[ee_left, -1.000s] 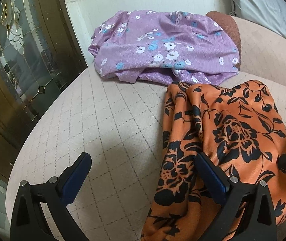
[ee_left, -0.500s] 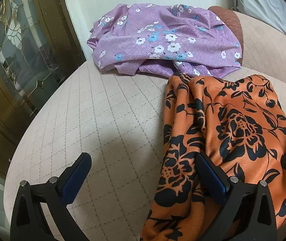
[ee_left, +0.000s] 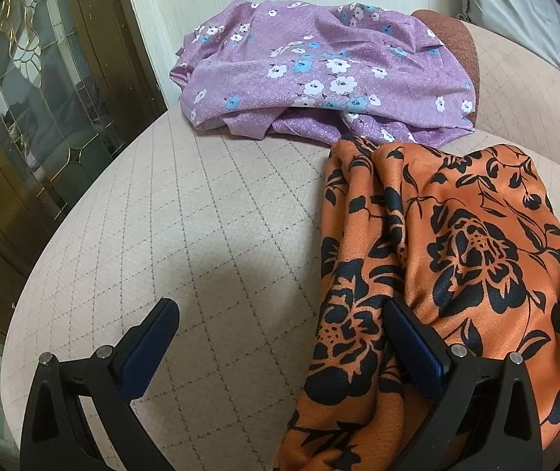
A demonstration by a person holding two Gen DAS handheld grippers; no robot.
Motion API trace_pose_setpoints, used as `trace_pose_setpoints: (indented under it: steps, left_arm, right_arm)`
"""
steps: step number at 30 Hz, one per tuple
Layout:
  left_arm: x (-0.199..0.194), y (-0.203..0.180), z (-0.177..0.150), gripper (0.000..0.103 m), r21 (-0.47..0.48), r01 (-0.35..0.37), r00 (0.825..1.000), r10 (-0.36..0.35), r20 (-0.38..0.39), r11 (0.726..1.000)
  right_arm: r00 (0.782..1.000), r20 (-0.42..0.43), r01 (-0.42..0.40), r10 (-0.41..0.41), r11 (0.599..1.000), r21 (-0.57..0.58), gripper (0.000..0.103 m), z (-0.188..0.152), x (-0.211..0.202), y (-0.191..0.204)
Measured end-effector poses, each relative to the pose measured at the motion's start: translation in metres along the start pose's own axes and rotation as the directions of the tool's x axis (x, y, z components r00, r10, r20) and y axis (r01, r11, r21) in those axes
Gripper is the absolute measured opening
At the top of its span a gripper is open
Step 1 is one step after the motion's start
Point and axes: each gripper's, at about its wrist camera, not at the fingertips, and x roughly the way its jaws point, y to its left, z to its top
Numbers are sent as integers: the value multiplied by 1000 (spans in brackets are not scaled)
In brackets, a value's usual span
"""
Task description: Fold small clothes
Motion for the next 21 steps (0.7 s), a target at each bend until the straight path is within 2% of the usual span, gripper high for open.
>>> trace_pose_setpoints:
  steps: [9, 16, 18, 21]
  left_arm:
    - [2, 0, 0, 103, -5, 6, 1000, -6, -10, 1000]
    - [-4, 3, 7, 103, -16, 3, 1000, -3, -6, 1000]
    - [-4, 6, 8, 103, -22, 6, 1000, -6, -7, 1000]
    - [0, 7, 7, 103, -26, 7, 1000, -8, -25, 1000]
  right_arm:
    - [1000, -1, 2, -2, 1000, -1, 26, 0, 0, 0]
    - [999, -38, -11, 11, 1000, -5, 26, 8, -10, 4]
    - [1000, -7, -16, 16, 1000, -17, 27, 14, -20, 7]
    - [999, 27, 33, -31, 999, -44, 29, 24, -25, 10]
